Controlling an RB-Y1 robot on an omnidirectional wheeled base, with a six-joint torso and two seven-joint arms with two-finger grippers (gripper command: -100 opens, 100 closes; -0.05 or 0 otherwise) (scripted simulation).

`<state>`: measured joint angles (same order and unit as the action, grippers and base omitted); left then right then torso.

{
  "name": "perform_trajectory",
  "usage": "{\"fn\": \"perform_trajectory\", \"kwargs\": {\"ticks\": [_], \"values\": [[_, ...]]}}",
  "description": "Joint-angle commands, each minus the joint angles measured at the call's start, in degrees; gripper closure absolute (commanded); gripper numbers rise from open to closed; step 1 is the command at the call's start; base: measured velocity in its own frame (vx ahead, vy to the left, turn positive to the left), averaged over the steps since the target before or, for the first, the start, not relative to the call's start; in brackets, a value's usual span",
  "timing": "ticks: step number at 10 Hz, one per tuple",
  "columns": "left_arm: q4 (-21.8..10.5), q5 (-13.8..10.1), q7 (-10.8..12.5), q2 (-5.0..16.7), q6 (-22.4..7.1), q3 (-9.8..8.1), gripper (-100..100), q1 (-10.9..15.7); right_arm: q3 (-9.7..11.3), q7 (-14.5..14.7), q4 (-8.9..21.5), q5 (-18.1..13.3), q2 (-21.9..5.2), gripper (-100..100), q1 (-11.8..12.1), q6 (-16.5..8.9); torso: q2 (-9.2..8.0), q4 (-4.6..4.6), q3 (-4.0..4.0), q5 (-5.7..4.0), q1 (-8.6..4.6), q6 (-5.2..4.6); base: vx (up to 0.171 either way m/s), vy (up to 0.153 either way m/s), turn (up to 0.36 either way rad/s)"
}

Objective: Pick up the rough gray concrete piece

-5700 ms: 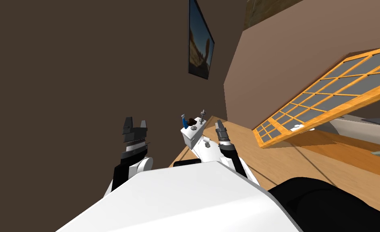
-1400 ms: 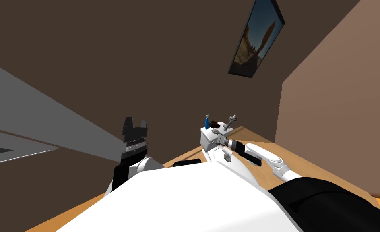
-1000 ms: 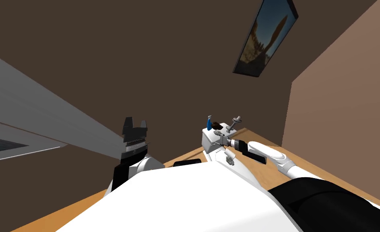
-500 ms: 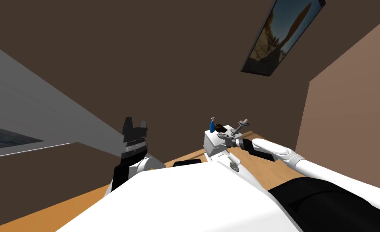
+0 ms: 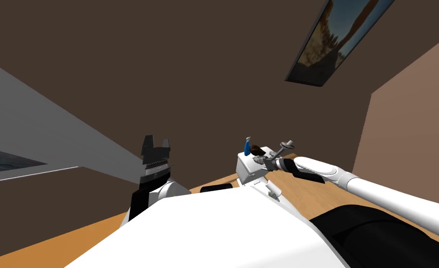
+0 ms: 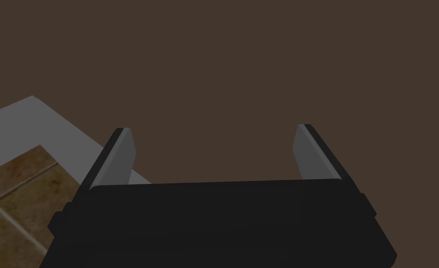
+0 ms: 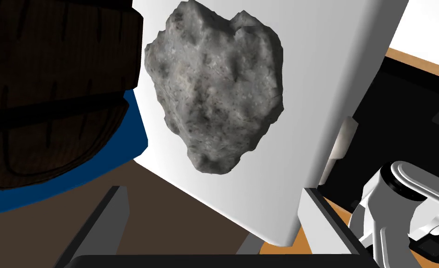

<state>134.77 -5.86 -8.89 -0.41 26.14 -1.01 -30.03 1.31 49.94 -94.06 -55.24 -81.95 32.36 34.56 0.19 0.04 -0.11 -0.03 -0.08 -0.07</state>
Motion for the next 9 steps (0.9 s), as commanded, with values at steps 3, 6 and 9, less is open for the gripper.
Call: {"fn": "perform_trajectory", "kwargs": {"ticks": [3,6,9], "values": [[0.0,0.0,0.0,0.0,0.0,0.00,0,0.0,-0.2,-0.3,0.9,-2.3,-2.0,-100,0.8,0.6,0.01,0.00,-0.01,0.00,-0.01,0.00,0.042,-0.016,0.024],[0.0,0.0,0.0,0.0,0.0,0.01,0,0.0,0.3,0.9,4.8,-1.0,-1.1,-100,-0.3,1.5,-0.27,-0.06,0.15,0.01,0.10,0.01,-0.035,0.013,0.121],[0.0,0.0,0.0,0.0,0.0,0.01,0,0.0,1.1,2.9,10.8,1.0,0.4,-100,-1.9,2.9,-0.57,-0.13,0.33,0.04,0.19,0.00,-0.101,0.034,0.241]]}}
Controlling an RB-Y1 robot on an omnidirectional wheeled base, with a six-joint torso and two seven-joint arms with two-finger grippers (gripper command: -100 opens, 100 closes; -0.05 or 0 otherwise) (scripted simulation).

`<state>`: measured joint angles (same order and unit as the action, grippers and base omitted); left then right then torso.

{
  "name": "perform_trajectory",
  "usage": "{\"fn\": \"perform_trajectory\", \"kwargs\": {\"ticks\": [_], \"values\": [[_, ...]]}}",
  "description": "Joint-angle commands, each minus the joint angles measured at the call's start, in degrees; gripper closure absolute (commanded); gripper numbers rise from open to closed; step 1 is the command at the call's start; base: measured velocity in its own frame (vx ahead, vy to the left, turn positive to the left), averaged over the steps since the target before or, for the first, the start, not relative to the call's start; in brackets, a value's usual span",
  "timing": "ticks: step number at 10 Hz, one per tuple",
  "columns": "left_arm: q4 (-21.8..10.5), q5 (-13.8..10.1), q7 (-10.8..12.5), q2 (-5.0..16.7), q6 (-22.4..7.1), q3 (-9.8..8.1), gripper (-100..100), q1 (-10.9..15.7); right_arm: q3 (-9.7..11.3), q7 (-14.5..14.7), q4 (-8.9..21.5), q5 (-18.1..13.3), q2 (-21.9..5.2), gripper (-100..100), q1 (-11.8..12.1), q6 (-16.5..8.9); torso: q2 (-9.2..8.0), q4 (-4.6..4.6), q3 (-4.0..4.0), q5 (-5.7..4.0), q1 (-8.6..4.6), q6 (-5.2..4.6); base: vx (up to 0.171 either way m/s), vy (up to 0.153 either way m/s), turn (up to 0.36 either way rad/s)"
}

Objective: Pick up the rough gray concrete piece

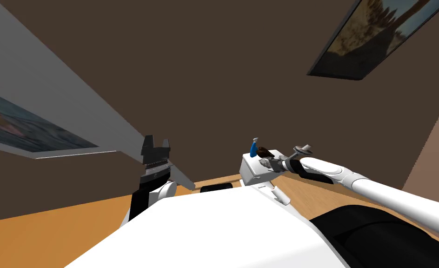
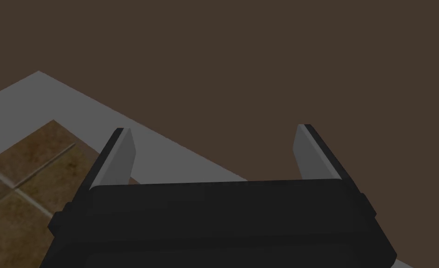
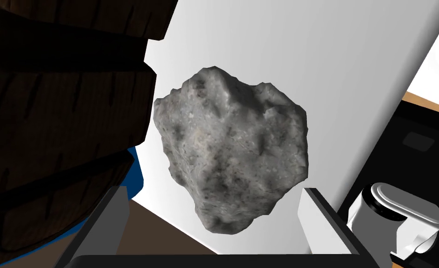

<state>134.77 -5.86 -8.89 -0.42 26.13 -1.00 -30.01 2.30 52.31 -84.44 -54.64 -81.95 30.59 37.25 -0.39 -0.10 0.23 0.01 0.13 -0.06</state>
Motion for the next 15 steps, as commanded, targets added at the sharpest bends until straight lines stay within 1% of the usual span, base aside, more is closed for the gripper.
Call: {"fn": "perform_trajectory", "kwargs": {"ticks": [1,5,6,7,9,11,12,13,14,15], "values": [[0.0,0.0,0.0,0.0,0.0,0.00,0,0.0,0.4,1.2,2.9,1.1,0.9,-100,-0.7,0.6,0.00,0.00,0.00,0.00,0.00,0.00,-0.087,0.031,0.206],[0.0,0.0,0.0,0.0,0.0,0.00,0,0.0,1.4,3.9,10.5,3.8,2.9,-100,-2.9,2.5,0.13,0.01,-0.07,-0.03,-0.01,0.05,-0.082,0.045,0.226],[0.0,0.0,0.0,0.0,0.0,0.00,0,0.0,1.7,3.6,10.3,3.2,2.9,-100,-3.6,2.6,0.16,0.04,-0.10,-0.12,0.00,0.11,-0.037,0.023,0.038],[0.0,0.0,0.0,0.0,0.0,-0.01,0,0.0,1.7,3.9,10.6,3.2,3.0,100,-3.7,2.7,0.32,0.07,-0.19,-0.16,-0.14,0.07,-0.010,0.007,-0.020],[0.0,0.0,0.0,0.0,0.0,-0.01,0,0.0,2.0,3.8,10.6,3.2,3.2,100,-3.5,2.9,0.59,0.01,-0.29,0.02,-0.17,0.28,-0.007,0.005,-0.014],[0.0,0.0,0.0,0.0,0.0,-0.01,0,0.0,2.0,3.8,10.6,3.2,3.2,100,-3.5,2.9,0.69,0.05,-0.36,0.02,-0.16,0.28,0.000,0.000,0.000],[0.0,0.0,0.0,0.0,0.0,-0.01,0,0.0,2.0,3.8,10.6,3.2,3.2,0,-3.5,2.9,0.71,0.06,-0.37,0.01,-0.16,0.28,0.000,0.000,0.000],[0.0,0.0,0.0,0.0,0.0,-0.01,0,0.0,0.9,2.6,7.7,2.5,1.9,100,-1.8,1.6,0.71,0.06,-0.37,0.00,-0.16,0.28,0.076,-0.030,-0.291],[0.0,0.0,0.0,0.0,0.0,-0.02,0,0.0,0.9,2.6,7.0,2.5,1.9,100,-1.8,1.6,0.86,0.09,-0.45,0.04,-0.24,0.13,0.089,-0.041,-0.178],[0.0,0.0,0.0,0.0,0.0,-0.02,0,0.0,0.6,1.9,5.1,1.8,1.4,100,-1.2,1.1,0.95,0.11,-0.51,0.00,-0.30,0.27,0.065,-0.047,-0.114]]}}
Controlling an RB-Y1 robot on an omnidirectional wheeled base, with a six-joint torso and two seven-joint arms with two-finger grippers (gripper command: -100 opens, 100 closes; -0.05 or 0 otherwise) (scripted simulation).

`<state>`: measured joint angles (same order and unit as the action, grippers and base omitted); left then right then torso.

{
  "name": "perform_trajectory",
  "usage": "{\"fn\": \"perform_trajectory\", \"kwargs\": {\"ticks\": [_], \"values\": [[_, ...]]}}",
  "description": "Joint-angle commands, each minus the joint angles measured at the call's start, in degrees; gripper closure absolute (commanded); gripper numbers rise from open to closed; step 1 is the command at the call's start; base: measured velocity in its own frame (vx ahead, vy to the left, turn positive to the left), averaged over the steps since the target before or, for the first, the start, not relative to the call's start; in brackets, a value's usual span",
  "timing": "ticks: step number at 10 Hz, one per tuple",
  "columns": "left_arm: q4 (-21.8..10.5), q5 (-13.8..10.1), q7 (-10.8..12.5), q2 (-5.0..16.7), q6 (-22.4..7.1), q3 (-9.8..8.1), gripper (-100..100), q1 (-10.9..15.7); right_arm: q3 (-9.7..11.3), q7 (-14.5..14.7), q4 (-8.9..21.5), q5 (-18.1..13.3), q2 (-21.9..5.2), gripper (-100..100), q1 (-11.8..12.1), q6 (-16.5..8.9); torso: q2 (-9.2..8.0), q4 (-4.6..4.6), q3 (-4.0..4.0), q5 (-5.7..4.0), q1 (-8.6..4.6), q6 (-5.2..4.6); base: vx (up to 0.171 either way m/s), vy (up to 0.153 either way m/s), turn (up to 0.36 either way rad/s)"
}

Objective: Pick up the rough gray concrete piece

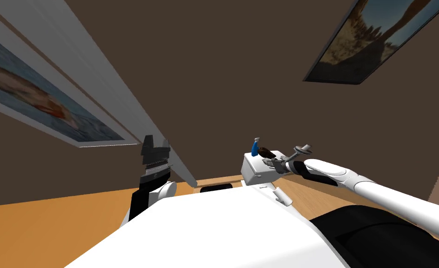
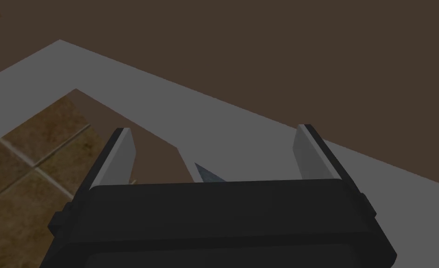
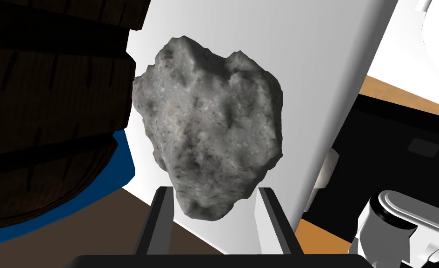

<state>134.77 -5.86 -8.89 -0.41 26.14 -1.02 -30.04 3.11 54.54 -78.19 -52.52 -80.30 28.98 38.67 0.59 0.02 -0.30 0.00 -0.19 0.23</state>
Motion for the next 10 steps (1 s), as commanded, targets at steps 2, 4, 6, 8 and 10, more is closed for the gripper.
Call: {"fn": "perform_trajectory", "kwargs": {"ticks": [2,4,6,8,10], "values": [[0.0,0.0,0.0,0.0,0.0,0.00,0,0.0,-0.7,-1.7,-5.0,-1.7,-1.2,100,1.5,-1.2,0.03,0.01,-0.02,0.00,-0.01,-0.04,0.080,-0.046,-0.224],[0.0,0.0,0.0,0.0,0.0,0.00,0,0.0,-1.2,-3.0,-8.4,-3.1,-2.2,100,2.6,-2.2,0.09,0.02,-0.05,0.00,0.01,0.00,0.091,-0.034,-0.218],[0.0,0.0,0.0,0.0,0.0,0.00,0,0.0,-1.5,-3.7,-11.0,-3.7,-2.8,100,3.1,-2.6,0.03,-0.01,-0.01,0.01,0.07,0.06,0.054,-0.019,-0.109],[0.0,0.0,0.0,0.0,0.0,0.00,0,0.0,-2.0,-5.1,-14.6,-5.1,-3.8,100,4.2,-3.5,-0.01,-0.03,0.02,0.02,0.05,-0.04,0.078,-0.027,-0.235],[0.0,0.0,0.0,0.0,0.0,0.01,0,0.0,-1.5,-5.1,-14.0,-5.0,-3.7,0,3.8,-3.6,-0.10,-0.06,0.07,0.02,0.09,0.04,0.019,-0.003,-0.014]]}}
